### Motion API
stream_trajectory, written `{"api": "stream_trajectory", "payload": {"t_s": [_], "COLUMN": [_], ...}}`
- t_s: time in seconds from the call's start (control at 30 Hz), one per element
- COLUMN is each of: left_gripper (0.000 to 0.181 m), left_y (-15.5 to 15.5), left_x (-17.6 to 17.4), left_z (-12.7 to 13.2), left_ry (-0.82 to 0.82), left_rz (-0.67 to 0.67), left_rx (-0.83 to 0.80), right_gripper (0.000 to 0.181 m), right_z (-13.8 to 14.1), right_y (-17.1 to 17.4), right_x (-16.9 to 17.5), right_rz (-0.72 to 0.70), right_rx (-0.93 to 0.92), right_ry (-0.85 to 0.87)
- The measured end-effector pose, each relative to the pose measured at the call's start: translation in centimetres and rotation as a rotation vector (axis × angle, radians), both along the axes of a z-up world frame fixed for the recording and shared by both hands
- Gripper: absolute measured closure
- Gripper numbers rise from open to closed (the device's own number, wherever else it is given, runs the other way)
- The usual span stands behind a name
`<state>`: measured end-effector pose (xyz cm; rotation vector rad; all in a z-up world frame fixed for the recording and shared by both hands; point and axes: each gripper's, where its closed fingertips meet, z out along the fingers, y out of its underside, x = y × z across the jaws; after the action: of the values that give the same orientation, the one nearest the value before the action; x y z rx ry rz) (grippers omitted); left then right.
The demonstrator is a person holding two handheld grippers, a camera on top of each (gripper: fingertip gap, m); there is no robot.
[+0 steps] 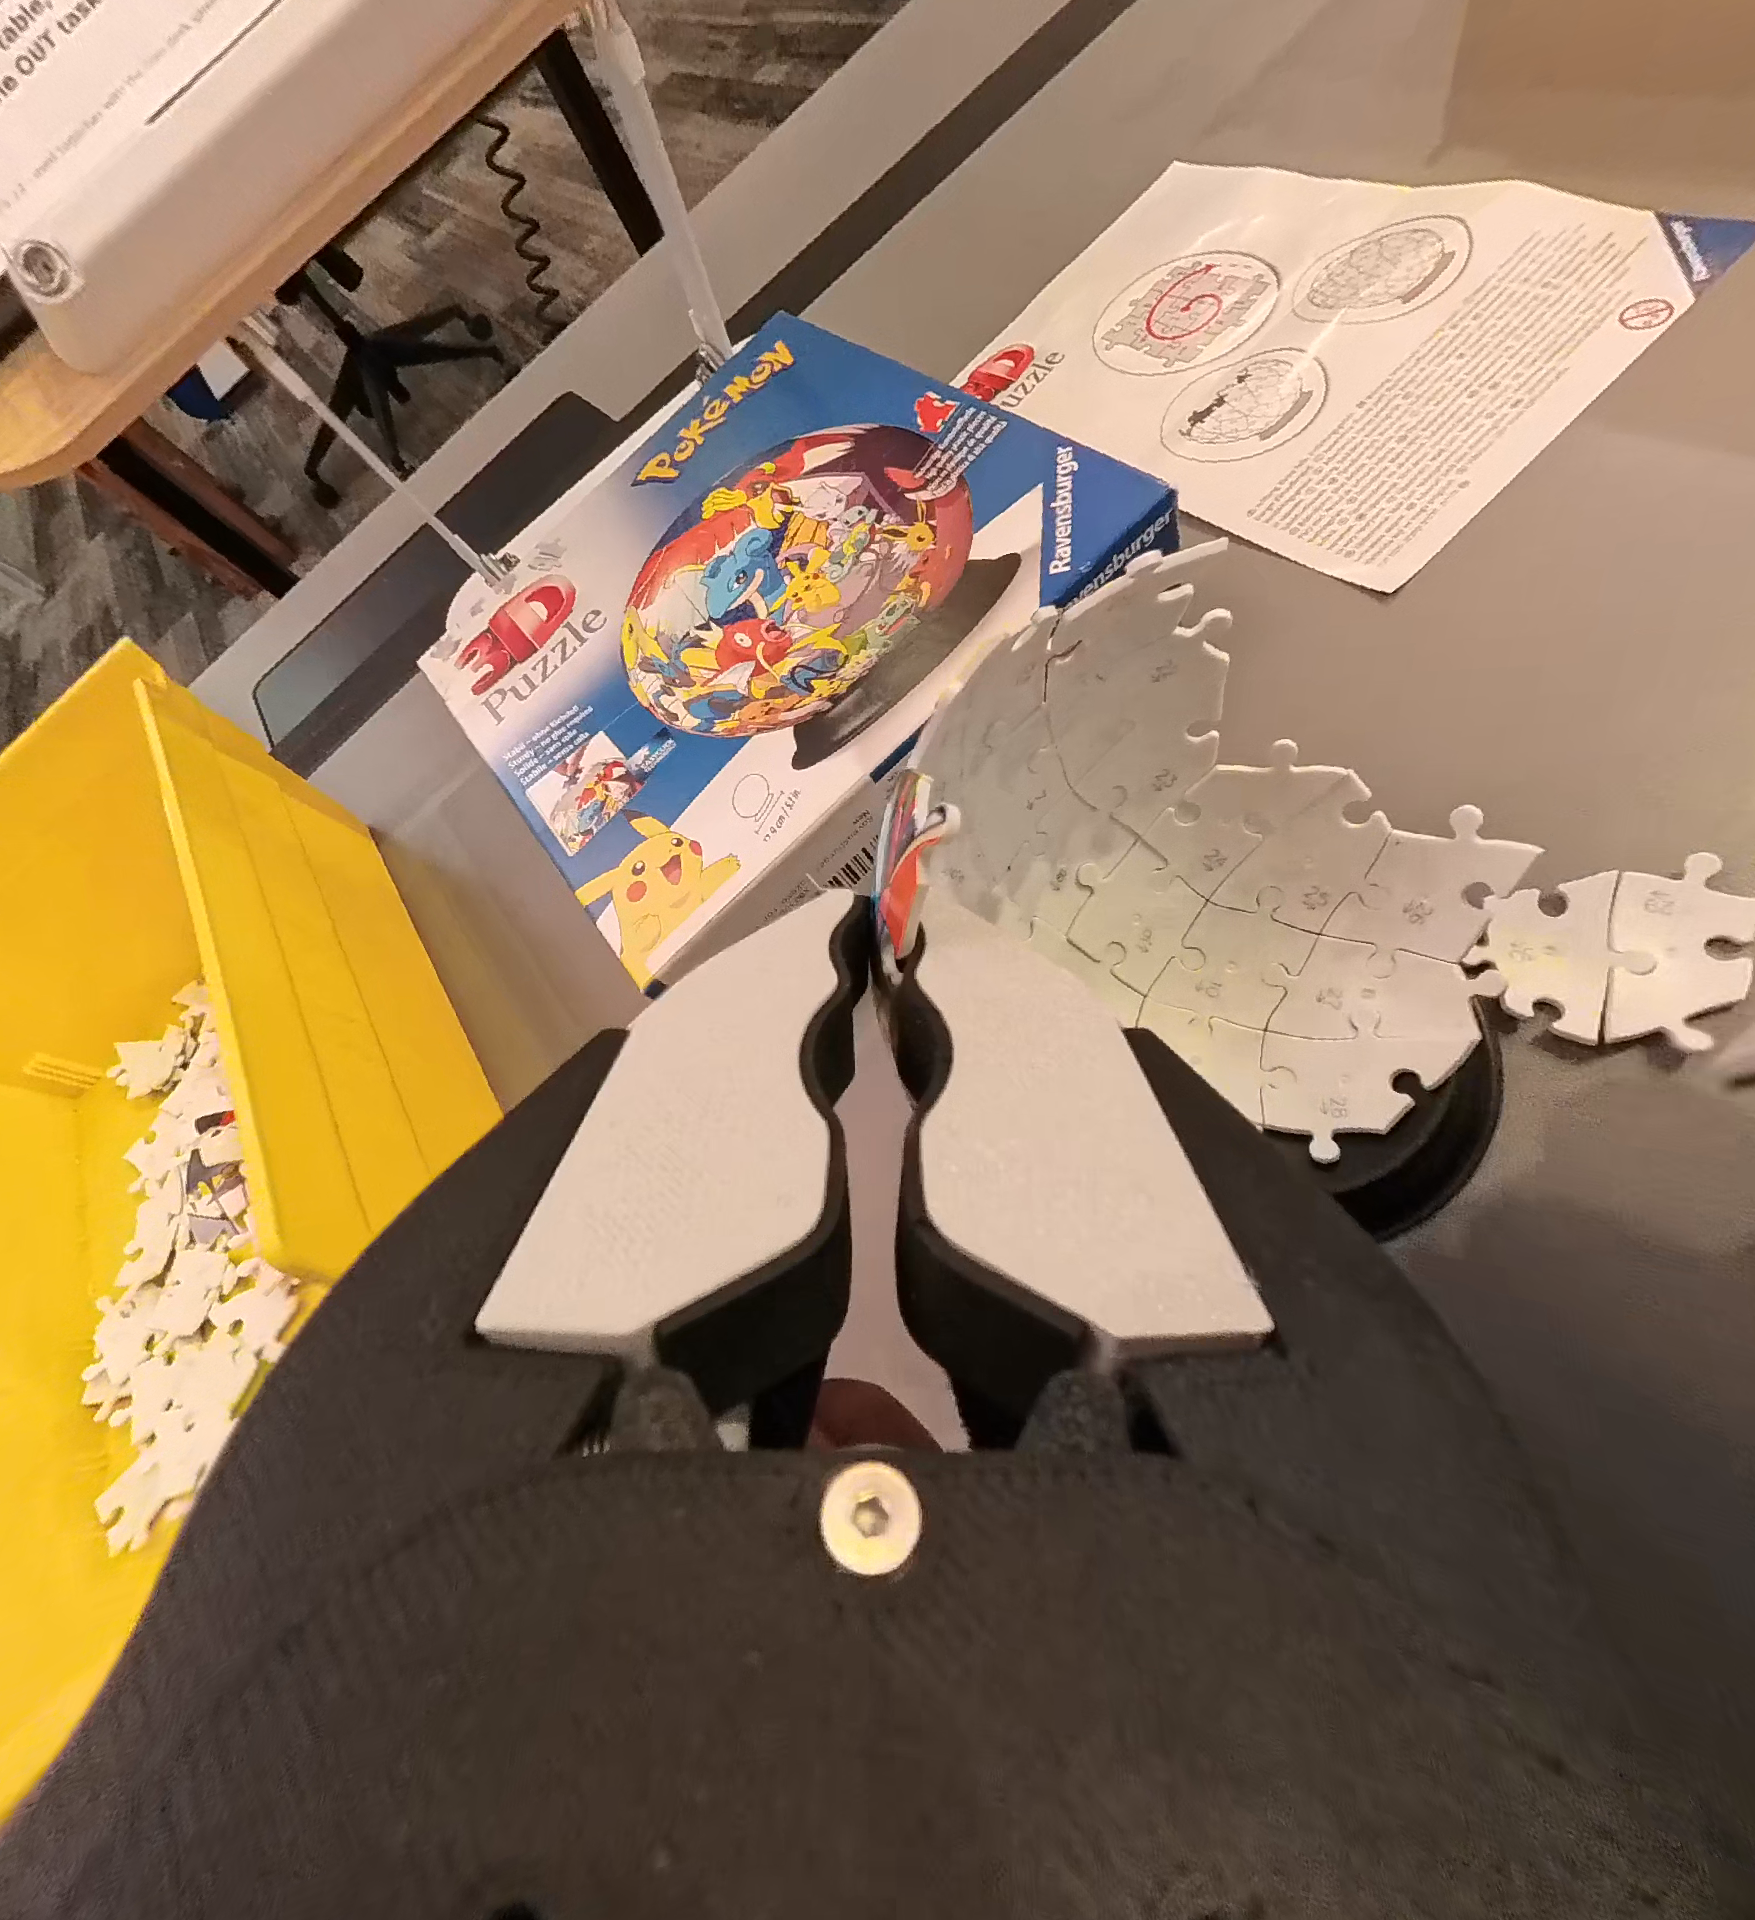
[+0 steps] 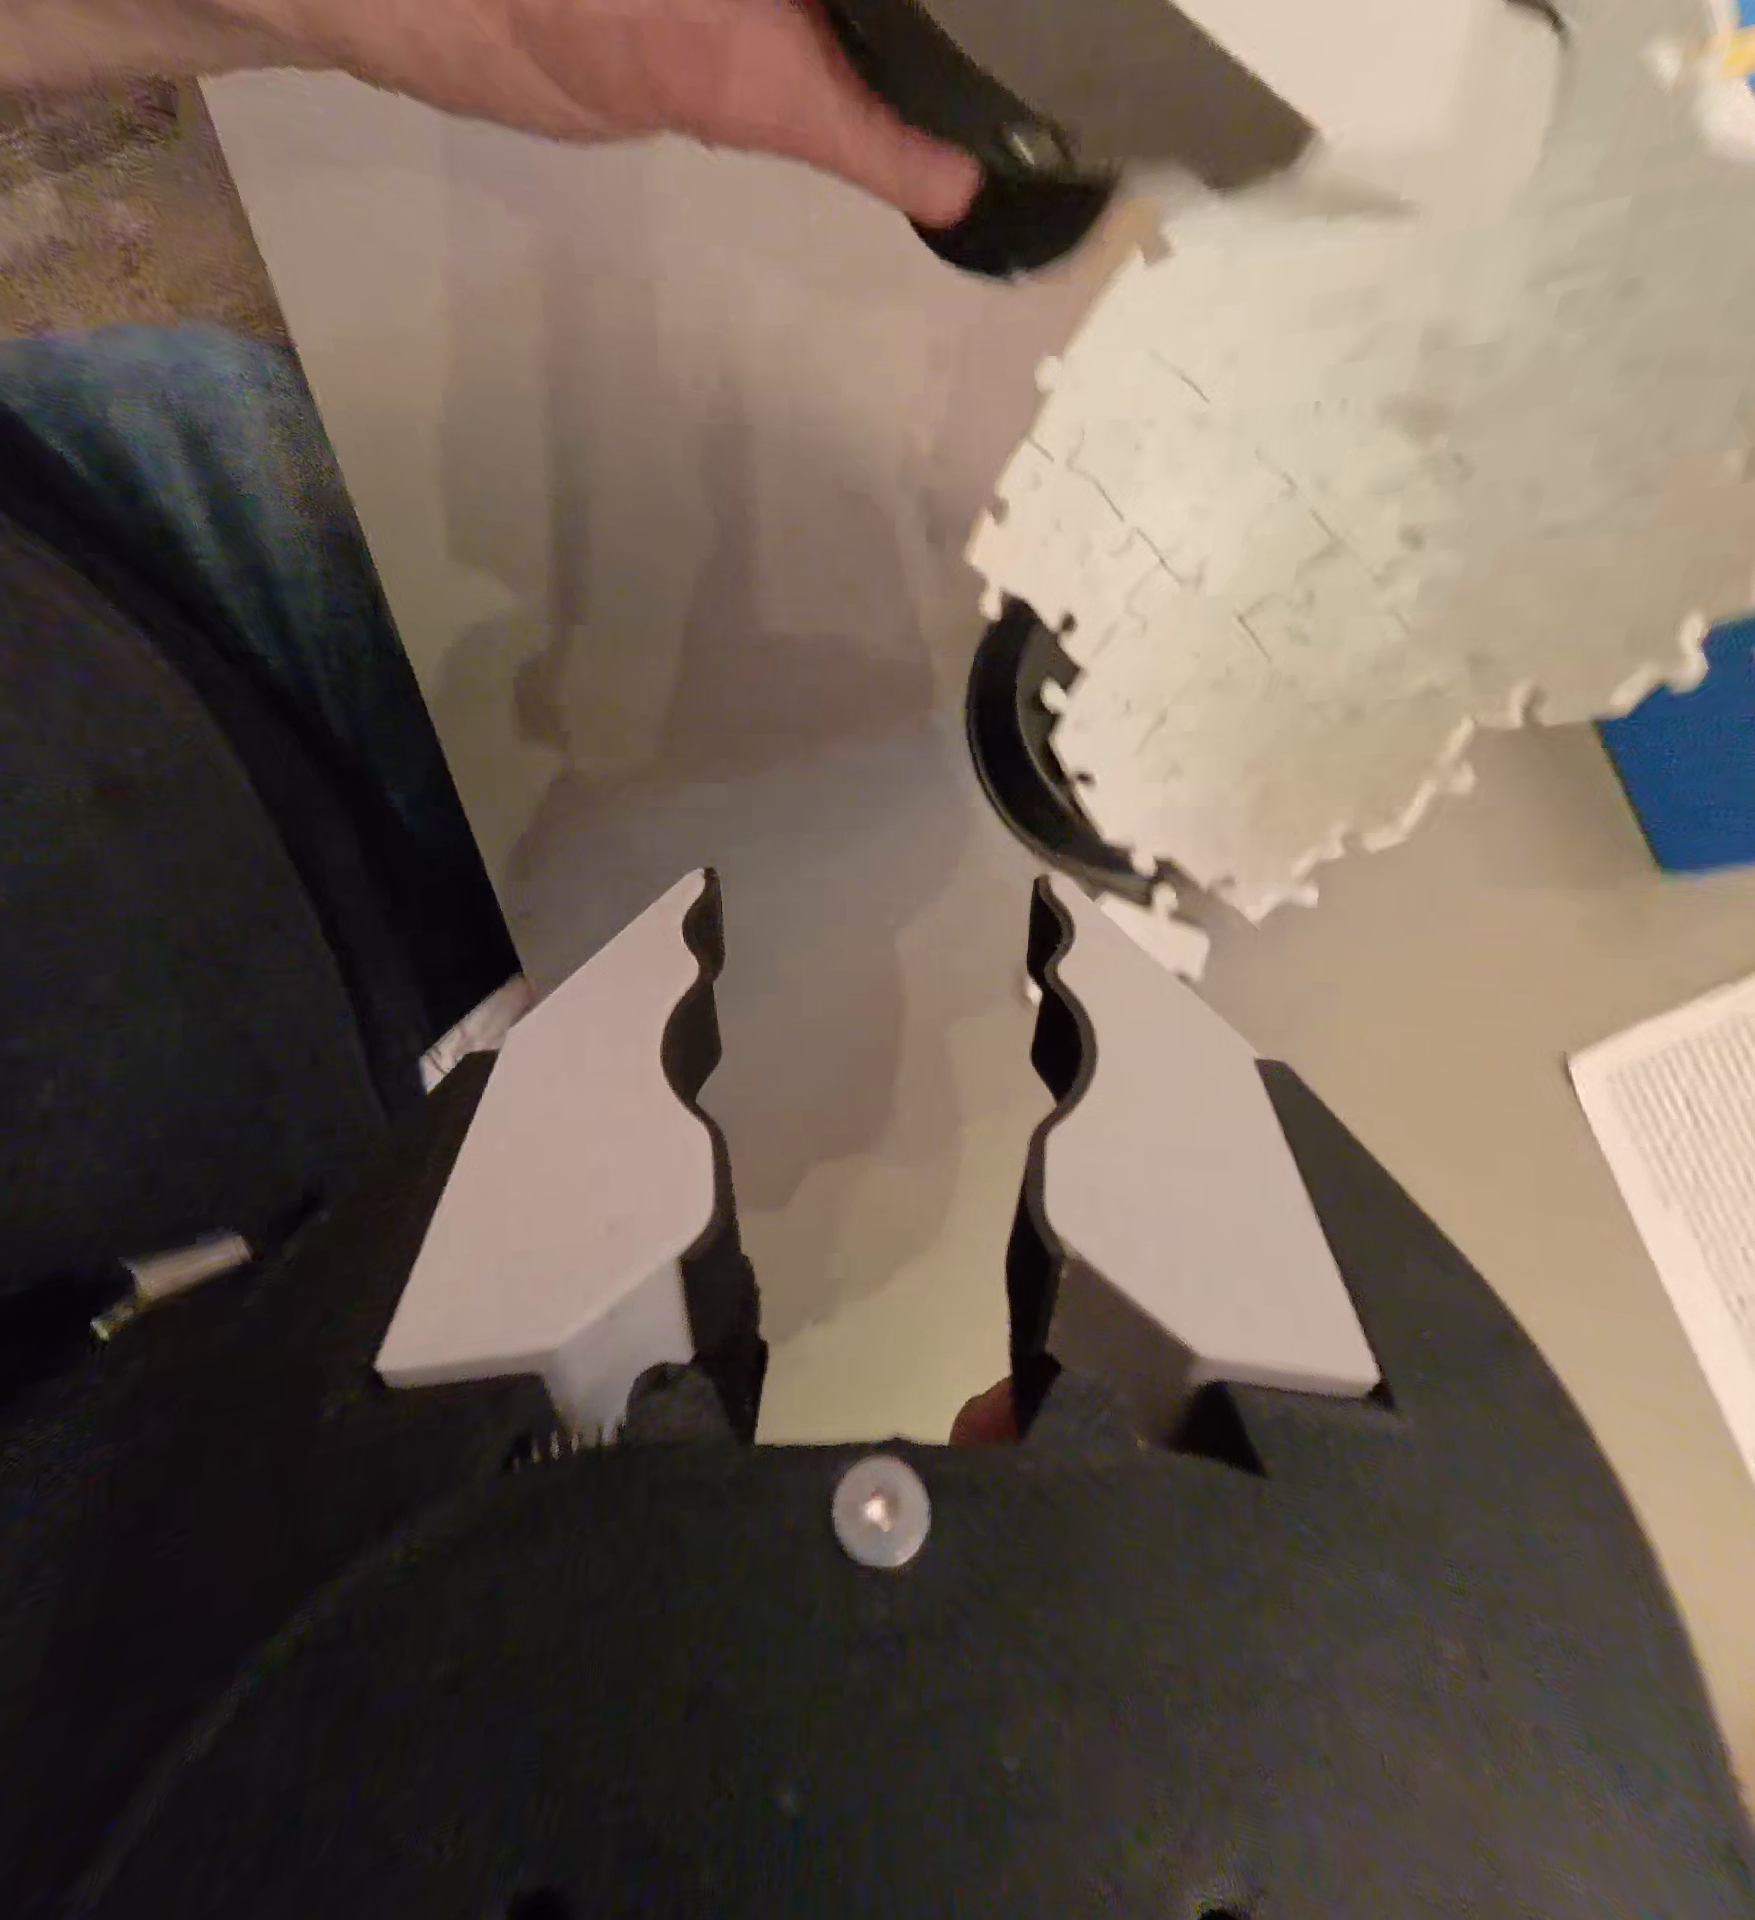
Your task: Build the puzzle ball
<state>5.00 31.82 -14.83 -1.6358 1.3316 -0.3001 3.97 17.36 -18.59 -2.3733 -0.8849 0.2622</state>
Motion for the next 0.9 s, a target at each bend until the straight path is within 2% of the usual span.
{"api": "stream_trajectory", "payload": {"t_s": [0.17,0.27,0.4,0.6,0.9], "left_gripper": [0.179,0.179,0.179,0.179,0.179], "left_y": [0.1,0.1,0.2,0.2,0.2], "left_x": [0.0,0.0,-0.1,0.1,0.2], "left_z": [0.0,0.0,0.1,0.0,-0.1], "left_ry": [-0.016,-0.027,-0.040,-0.053,-0.070], "left_rz": [0.018,0.032,0.051,0.060,0.058], "left_rx": [-0.008,-0.012,-0.015,-0.024,-0.040], "right_gripper": [0.125,0.131,0.131,0.150,0.151], "right_z": [-1.6,-3.1,-4.3,-4.7,-3.8], "right_y": [-0.5,0.1,1.1,2.0,1.5], "right_x": [5.6,7.4,7.4,7.0,7.0], "right_rz": [-0.133,-0.164,-0.146,-0.114,-0.056], "right_rx": [-0.014,-0.019,-0.026,-0.016,-0.006], "right_ry": [-0.045,-0.053,-0.023,0.016,0.069]}}
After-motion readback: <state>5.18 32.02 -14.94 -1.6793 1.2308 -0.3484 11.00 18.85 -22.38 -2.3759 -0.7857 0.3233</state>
